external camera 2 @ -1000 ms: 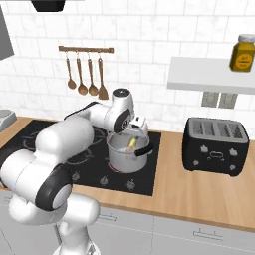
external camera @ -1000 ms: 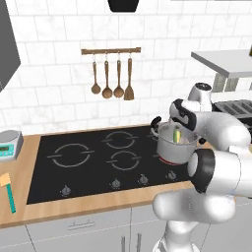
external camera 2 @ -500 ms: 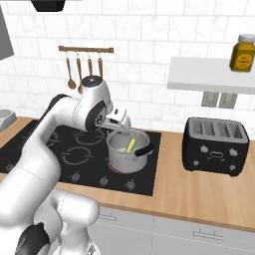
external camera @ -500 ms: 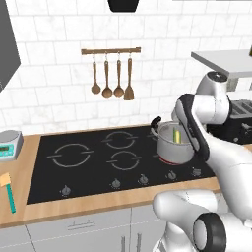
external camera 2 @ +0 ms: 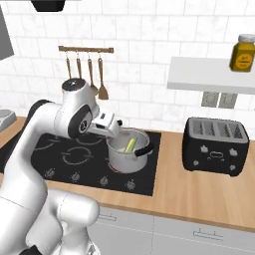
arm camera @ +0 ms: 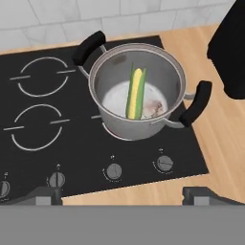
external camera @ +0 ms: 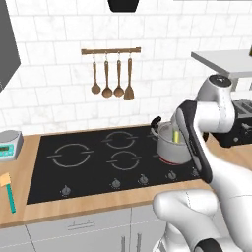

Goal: Put the corn and garlic in the pot. Retrieve the spatula and lightly stir the vegetables in the pot.

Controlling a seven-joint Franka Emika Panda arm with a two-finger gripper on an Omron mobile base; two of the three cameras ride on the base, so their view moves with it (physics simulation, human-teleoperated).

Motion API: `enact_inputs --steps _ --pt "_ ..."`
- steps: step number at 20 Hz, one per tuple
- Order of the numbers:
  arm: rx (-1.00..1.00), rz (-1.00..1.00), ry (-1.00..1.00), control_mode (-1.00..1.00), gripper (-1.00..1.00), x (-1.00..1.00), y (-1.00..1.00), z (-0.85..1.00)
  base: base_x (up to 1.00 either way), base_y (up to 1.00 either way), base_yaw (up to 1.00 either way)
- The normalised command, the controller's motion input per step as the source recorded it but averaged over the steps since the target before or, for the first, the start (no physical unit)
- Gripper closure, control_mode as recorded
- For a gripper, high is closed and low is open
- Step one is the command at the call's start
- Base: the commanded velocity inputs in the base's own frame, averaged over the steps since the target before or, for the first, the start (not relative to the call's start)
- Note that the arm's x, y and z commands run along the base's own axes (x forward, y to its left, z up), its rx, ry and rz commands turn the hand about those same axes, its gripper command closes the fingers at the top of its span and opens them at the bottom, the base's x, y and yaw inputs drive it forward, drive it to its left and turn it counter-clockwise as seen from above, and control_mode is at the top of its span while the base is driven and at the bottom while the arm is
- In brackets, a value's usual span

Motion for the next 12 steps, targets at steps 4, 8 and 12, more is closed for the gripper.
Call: enact_inputs --steps 4,8,12 --pt "0.00 0.00 0.00 1.00 -1.00 -0.04 0.17 0.00 -0.12 0.48 0.00" --pt "0.00 0.00 0.00 1.00 -1.00 0.00 0.00 0.00 -0.12 1.00 0.00" --pt "0.00 0.00 0.00 1.00 -1.00 0.00 0.00 0.00 0.00 0.98 0.00"
